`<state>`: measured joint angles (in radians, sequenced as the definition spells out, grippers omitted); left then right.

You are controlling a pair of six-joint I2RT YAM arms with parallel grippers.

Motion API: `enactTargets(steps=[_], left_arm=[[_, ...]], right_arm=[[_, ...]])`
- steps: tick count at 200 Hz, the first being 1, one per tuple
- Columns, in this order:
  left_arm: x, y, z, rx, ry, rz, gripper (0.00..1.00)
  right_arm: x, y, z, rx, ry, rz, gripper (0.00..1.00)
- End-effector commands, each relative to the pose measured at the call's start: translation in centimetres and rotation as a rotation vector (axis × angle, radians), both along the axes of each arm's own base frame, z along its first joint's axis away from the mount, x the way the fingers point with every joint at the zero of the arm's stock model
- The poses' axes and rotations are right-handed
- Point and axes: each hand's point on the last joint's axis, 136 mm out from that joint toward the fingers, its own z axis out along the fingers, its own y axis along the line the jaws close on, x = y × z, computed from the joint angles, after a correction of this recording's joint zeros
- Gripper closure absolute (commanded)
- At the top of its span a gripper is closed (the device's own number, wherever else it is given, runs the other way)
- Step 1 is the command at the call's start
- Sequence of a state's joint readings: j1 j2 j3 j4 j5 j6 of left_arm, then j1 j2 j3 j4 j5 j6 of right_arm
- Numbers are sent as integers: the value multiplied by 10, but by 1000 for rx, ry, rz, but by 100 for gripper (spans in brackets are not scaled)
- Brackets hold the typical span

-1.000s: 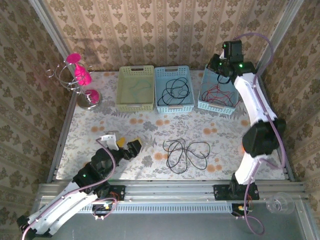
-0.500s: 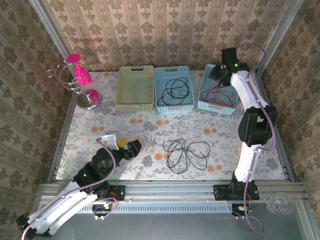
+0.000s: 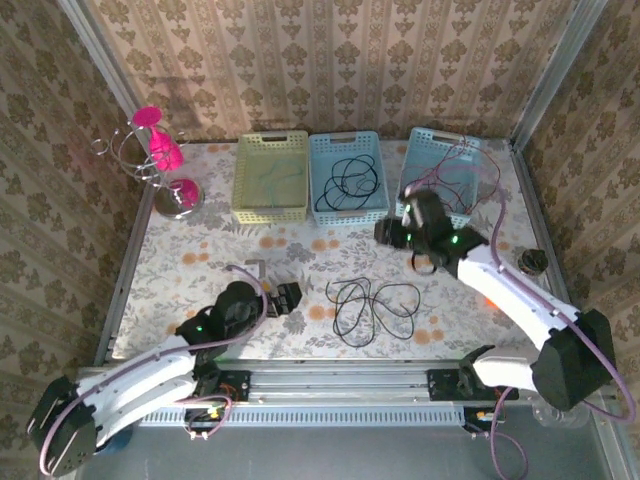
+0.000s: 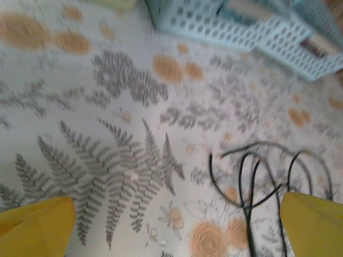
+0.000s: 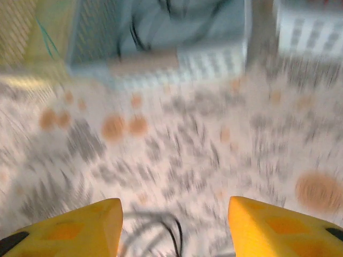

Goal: Untangle the cables

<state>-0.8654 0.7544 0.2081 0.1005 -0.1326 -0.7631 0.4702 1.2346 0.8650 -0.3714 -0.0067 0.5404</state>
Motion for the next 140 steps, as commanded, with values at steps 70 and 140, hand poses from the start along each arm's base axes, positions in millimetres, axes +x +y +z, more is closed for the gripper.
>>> enactTargets(steps=[70,140], left_arm=[[8,-95,-13,147,96,-207,8],[9,-39,-31,249,140,3,2]], right_arm=[[-71,32,-85,75,216,134,45],[-88,45,-81,102,183,183,44]])
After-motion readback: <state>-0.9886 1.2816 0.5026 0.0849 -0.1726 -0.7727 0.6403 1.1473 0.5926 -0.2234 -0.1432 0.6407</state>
